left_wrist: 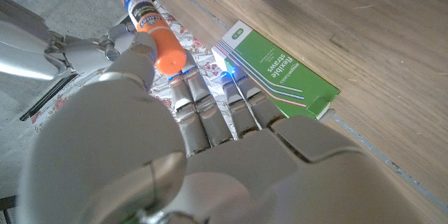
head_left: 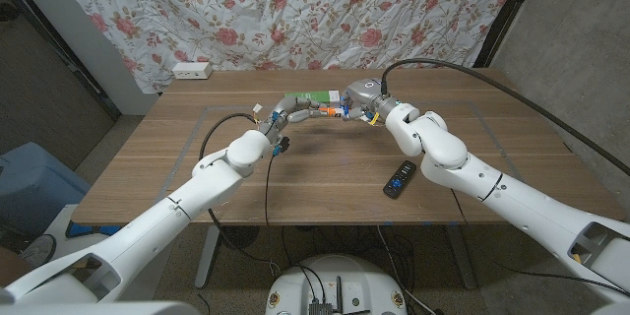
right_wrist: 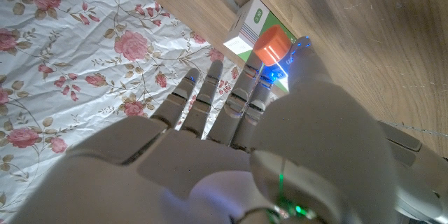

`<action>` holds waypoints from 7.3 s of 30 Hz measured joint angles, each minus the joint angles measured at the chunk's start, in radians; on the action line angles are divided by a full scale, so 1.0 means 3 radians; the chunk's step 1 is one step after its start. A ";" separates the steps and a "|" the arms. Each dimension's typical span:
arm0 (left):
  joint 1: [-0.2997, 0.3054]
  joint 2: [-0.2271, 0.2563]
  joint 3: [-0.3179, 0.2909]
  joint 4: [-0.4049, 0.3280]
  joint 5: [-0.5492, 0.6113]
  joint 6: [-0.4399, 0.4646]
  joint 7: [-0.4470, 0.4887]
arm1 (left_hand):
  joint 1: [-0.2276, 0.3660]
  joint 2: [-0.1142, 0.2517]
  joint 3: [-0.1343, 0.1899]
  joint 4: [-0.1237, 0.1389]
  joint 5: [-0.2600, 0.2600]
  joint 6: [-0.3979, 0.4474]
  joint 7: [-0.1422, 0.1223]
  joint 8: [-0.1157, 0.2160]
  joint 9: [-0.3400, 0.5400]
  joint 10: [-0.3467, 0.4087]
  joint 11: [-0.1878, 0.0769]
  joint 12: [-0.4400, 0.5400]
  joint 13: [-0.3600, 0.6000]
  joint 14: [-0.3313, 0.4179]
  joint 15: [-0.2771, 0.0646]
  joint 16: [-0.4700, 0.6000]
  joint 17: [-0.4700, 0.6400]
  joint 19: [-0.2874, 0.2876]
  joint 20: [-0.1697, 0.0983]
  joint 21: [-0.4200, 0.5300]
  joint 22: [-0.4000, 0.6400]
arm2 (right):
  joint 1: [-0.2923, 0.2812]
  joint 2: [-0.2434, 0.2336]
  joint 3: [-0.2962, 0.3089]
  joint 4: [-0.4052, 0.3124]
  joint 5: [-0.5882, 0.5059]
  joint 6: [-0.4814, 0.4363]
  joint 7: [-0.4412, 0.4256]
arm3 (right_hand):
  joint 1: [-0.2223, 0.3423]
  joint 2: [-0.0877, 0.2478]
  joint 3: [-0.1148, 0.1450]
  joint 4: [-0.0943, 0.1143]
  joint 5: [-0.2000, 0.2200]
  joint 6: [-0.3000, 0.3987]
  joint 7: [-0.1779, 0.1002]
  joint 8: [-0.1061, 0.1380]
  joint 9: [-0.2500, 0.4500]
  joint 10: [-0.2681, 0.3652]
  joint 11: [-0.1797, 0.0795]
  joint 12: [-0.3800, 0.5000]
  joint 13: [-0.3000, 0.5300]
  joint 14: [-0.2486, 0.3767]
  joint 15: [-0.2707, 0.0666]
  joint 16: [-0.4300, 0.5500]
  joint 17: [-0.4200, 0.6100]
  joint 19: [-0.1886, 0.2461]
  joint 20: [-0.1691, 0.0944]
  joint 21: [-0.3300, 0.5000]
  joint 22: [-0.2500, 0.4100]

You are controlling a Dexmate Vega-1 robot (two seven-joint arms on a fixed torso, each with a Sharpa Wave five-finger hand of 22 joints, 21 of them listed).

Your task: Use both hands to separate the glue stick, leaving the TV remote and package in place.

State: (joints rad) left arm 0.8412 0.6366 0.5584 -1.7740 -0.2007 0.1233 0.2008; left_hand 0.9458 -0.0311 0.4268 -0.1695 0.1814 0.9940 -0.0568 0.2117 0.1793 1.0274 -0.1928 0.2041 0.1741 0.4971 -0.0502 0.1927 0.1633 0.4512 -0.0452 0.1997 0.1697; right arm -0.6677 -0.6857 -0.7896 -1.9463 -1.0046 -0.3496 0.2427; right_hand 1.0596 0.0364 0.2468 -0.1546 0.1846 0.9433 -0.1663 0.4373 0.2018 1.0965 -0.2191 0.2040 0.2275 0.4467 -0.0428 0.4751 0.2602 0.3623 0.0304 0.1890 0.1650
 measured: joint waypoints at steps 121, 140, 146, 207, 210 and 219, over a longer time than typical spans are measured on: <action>0.0068 0.0069 -0.0073 -0.0108 -0.0064 0.0175 0.0091 | 0.0001 0.0056 -0.0121 0.0011 -0.0016 0.0040 -0.0017 -0.0103 0.0001 -0.0008 -0.0029 -0.0077 0.0002 0.0064 0.0007 -0.0038 -0.0016 0.0010 -0.0010 -0.0001 0.0000 | 0.0033 -0.0032 -0.0037 0.0178 -0.0053 0.0026 -0.0140 | 0.0001 -0.0001 -0.0055 -0.0001 -0.0011 0.0037 0.0037 0.0000 0.0000 0.0030 -0.0007 0.0025 -0.0008 0.0024 0.0000 0.0041 0.0000 0.0036 -0.0036 0.0000 0.0000; 0.0136 0.0167 -0.0143 -0.0210 -0.0051 0.0220 0.0147 | -0.0012 0.0069 -0.0121 0.0011 -0.0016 0.0039 -0.0018 -0.0116 -0.0002 -0.0010 -0.0029 -0.0077 0.0001 0.0064 0.0007 -0.0052 -0.0016 0.0010 -0.0010 -0.0002 0.0000 | 0.0036 -0.0056 -0.0036 0.0205 -0.0062 0.0041 -0.0157 | 0.0001 -0.0001 -0.0055 -0.0001 -0.0012 0.0038 0.0038 -0.0002 0.0001 0.0030 -0.0007 0.0022 0.0009 0.0024 0.0000 0.0041 0.0001 0.0036 -0.0036 0.0000 0.0000; 0.0143 0.0226 -0.0150 -0.0250 0.0016 0.0252 0.0156 | -0.0012 0.0069 -0.0121 0.0011 -0.0016 0.0039 -0.0019 -0.0116 -0.0002 -0.0011 -0.0029 -0.0077 0.0001 0.0064 0.0007 -0.0052 -0.0016 0.0010 -0.0010 -0.0002 0.0000 | 0.0036 -0.0072 -0.0027 0.0213 -0.0063 0.0036 -0.0140 | 0.0002 -0.0001 -0.0056 -0.0001 -0.0013 0.0042 0.0042 -0.0009 0.0001 0.0030 -0.0007 0.0022 0.0010 0.0024 0.0000 0.0041 0.0001 0.0036 -0.0036 0.0000 0.0000; -0.0560 0.0767 0.0529 -0.0739 0.1559 0.1632 -0.0694 | -0.0029 0.0114 -0.0186 0.0022 -0.0016 -0.0028 -0.0086 -0.0100 0.0001 -0.0111 -0.0059 -0.0089 0.0019 -0.0115 0.0018 -0.0064 -0.0008 -0.0247 -0.0005 -0.0068 0.0000 | 0.0144 -0.0164 -0.0053 0.0582 0.0367 0.0198 -0.0101 | 0.0002 -0.0002 -0.0060 -0.0005 0.0000 0.0047 0.0047 -0.0038 0.0002 -0.0019 0.0004 0.0010 0.0010 0.0024 0.0000 0.0041 -0.0007 0.0035 -0.0036 0.0000 0.0000; -0.0609 0.0770 0.0590 -0.0753 0.1670 0.1719 -0.0790 | -0.0029 0.0114 -0.0186 0.0022 -0.0016 -0.0028 -0.0086 -0.0100 0.0001 -0.0111 -0.0059 -0.0089 0.0019 -0.0128 0.0005 -0.0064 -0.0008 -0.0247 -0.0005 -0.0068 0.0000 | 0.0143 -0.0163 -0.0054 0.0599 0.0393 0.0197 -0.0108 | 0.0002 -0.0002 -0.0060 -0.0005 0.0000 0.0047 0.0047 -0.0030 0.0002 -0.0019 0.0004 0.0010 0.0010 0.0024 0.0000 0.0041 -0.0007 0.0036 -0.0035 0.0000 0.0000; -0.0783 0.0771 0.0820 -0.0799 0.2035 0.1991 -0.1100 | -0.0029 0.0113 -0.0186 0.0021 -0.0016 -0.0024 -0.0108 -0.0100 0.0001 -0.0112 -0.0059 -0.0089 0.0018 -0.0145 0.0012 -0.0064 -0.0008 -0.0283 -0.0004 -0.0068 0.0000 | 0.0132 -0.0165 -0.0055 0.0629 0.0484 0.0178 -0.0149 | 0.0002 -0.0002 -0.0069 0.0004 -0.0010 0.0047 0.0047 -0.0026 0.0002 -0.0019 0.0004 0.0010 0.0009 0.0024 0.0000 0.0041 -0.0008 0.0036 -0.0035 0.0000 0.0000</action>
State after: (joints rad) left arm 0.6063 0.8678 0.8045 -2.0138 0.4098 0.7207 -0.1293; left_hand 0.9370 0.0030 0.3709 -0.1631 0.1766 0.9867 -0.0891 0.1817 0.1795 0.9938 -0.2106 0.1773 0.1796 0.4535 -0.0465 0.1733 0.1608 0.3664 -0.0464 0.1795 0.1696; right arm -0.6280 -0.7353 -0.8060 -1.7577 -0.8594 -0.2962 0.1979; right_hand 1.0601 0.0359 0.2260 -0.1534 0.1817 0.9573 -0.1523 0.4294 0.2025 1.0909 -0.2179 0.2071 0.2303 0.4539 -0.0429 0.4875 0.2579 0.3730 0.0197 0.1890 0.1650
